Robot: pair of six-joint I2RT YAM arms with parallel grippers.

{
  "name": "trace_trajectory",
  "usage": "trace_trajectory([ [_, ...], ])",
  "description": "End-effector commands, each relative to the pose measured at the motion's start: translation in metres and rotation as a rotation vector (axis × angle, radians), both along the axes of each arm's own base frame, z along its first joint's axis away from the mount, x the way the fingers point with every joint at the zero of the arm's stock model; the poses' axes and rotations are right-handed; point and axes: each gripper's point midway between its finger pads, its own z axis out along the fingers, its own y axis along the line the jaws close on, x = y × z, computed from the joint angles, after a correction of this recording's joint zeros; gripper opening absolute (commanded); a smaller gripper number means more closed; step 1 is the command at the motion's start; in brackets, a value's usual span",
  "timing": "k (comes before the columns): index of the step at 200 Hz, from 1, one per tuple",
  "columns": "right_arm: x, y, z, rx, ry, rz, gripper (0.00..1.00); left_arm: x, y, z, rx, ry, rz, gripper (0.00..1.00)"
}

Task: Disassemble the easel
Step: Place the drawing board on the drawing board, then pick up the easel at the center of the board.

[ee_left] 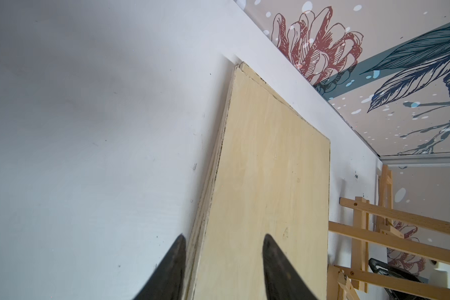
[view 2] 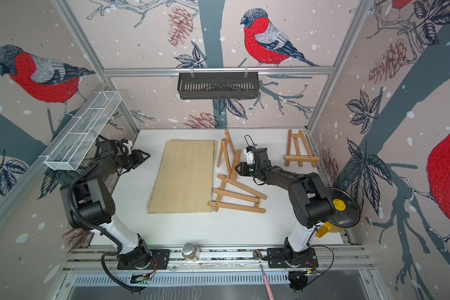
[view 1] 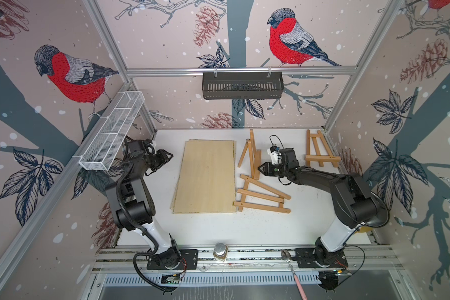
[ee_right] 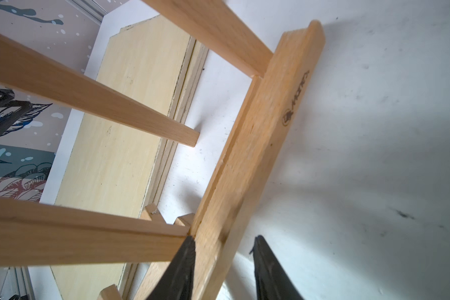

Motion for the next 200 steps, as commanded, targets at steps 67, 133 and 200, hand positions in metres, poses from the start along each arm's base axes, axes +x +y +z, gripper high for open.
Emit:
trace_trajectory([
  [67, 0.002, -0.015, 0.080, -0.069, -0.364, 0.024, 0.39, -0.015, -0.026, 0.123, 0.289, -0.322, -0.024, 0.49],
  [133, 0.032, 0.013, 0.115, -0.106, -0.646, 0.193, 0.48, -0.043, -0.116, 0.135, 0.066, -0.326, -0.176, 0.50],
  [200, 0.079, 0.036, 0.095, -0.185, -0.678, 0.298, 0.51, -0.068, -0.219, 0.103, -0.035, -0.353, -0.317, 0.58],
])
